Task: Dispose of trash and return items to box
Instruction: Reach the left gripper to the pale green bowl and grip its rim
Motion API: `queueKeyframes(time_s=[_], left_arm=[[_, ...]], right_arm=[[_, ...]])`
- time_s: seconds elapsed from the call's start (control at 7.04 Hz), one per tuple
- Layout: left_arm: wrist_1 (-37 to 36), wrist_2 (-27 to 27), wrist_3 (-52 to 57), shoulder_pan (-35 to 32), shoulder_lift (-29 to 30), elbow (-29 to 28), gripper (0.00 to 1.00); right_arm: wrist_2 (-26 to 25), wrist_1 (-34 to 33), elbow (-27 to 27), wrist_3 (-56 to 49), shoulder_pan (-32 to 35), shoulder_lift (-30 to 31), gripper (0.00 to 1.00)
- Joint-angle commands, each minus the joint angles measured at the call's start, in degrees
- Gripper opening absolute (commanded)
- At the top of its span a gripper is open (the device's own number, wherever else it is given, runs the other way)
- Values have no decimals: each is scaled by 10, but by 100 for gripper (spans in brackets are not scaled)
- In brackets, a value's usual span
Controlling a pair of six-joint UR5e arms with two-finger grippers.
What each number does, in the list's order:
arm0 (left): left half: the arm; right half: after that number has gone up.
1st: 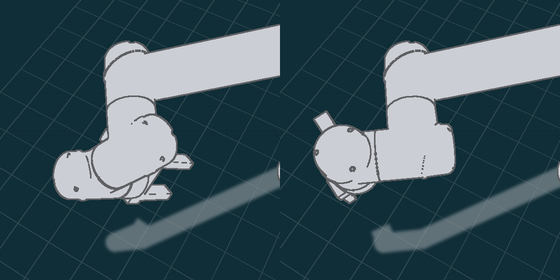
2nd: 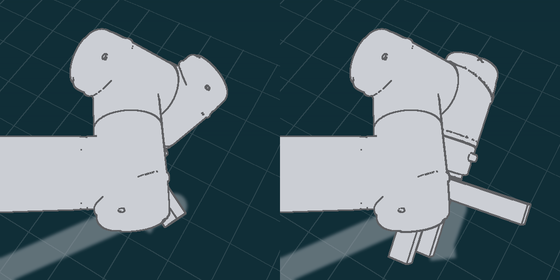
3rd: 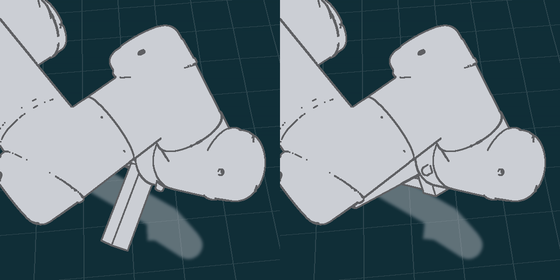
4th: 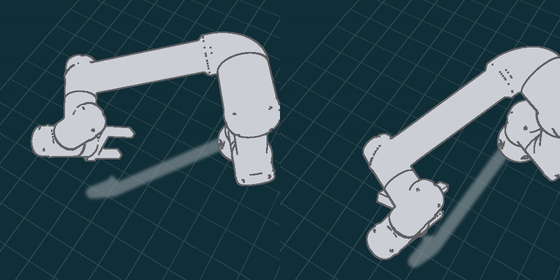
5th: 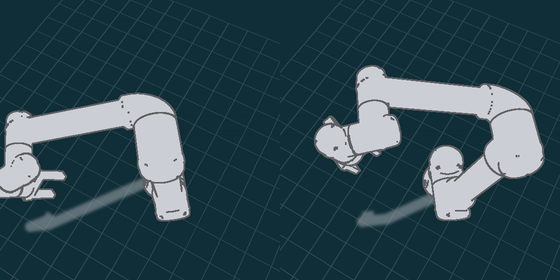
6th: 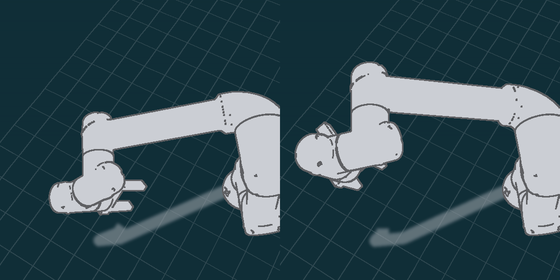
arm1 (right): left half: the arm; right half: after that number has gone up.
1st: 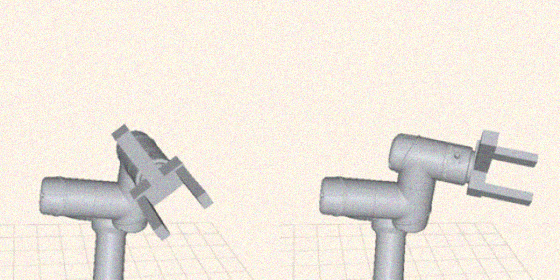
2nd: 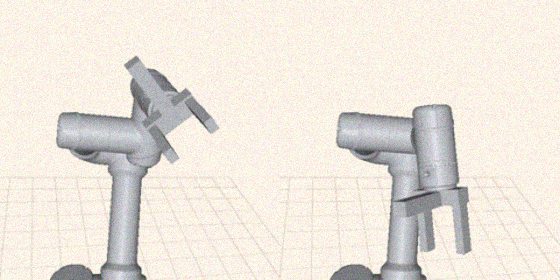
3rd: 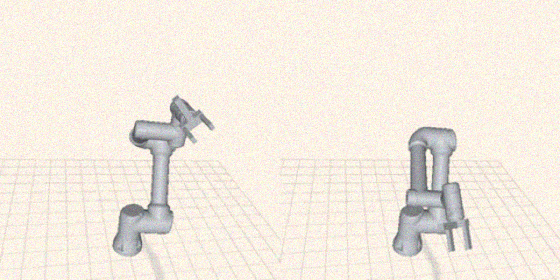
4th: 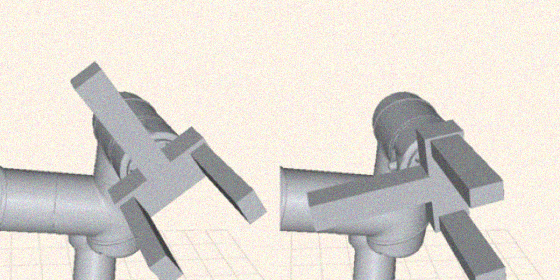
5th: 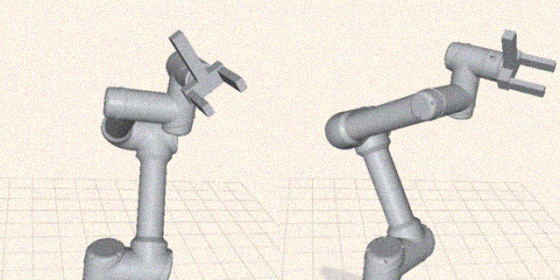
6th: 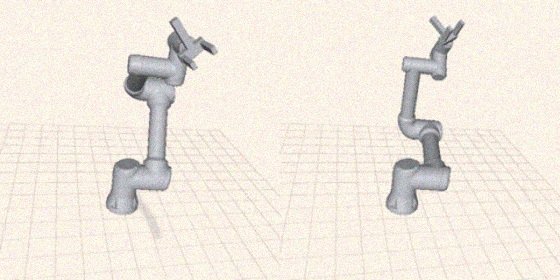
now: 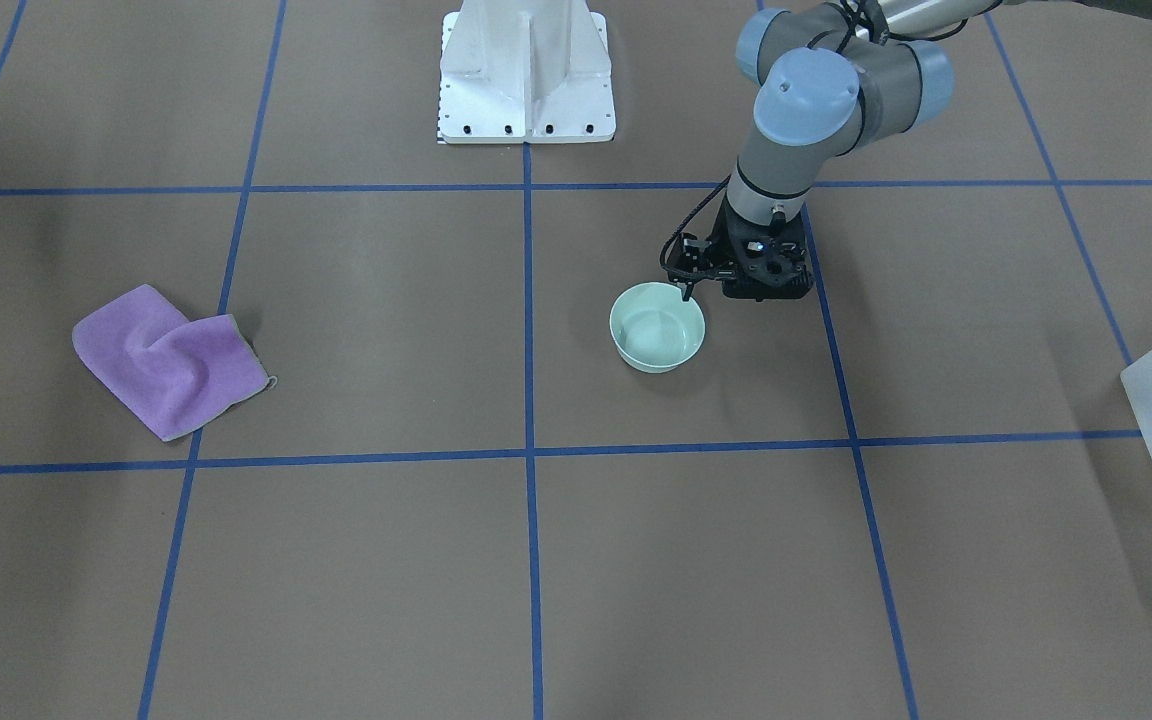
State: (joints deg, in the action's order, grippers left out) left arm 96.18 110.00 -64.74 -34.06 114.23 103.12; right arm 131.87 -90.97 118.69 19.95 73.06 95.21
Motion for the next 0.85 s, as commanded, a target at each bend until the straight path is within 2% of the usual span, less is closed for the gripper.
queueKeyframes(time_s=[0.0, 0.14, 0.28, 0.43, 0.71], left_arm=[[51, -16, -26, 21, 9, -37, 50], [79, -16, -42, 22, 26, -74, 34], [88, -16, -42, 22, 32, -84, 9], [89, -16, -42, 22, 32, -78, 0], [84, -11, -34, -5, 28, -46, 0]], right_arm=[[0, 0, 0, 0, -10, 0, 100], [0, 0, 0, 0, -11, 0, 100], [0, 0, 0, 0, -11, 0, 100], [0, 0, 0, 0, -12, 0, 100], [-6, 0, 0, 0, -13, -1, 100]])
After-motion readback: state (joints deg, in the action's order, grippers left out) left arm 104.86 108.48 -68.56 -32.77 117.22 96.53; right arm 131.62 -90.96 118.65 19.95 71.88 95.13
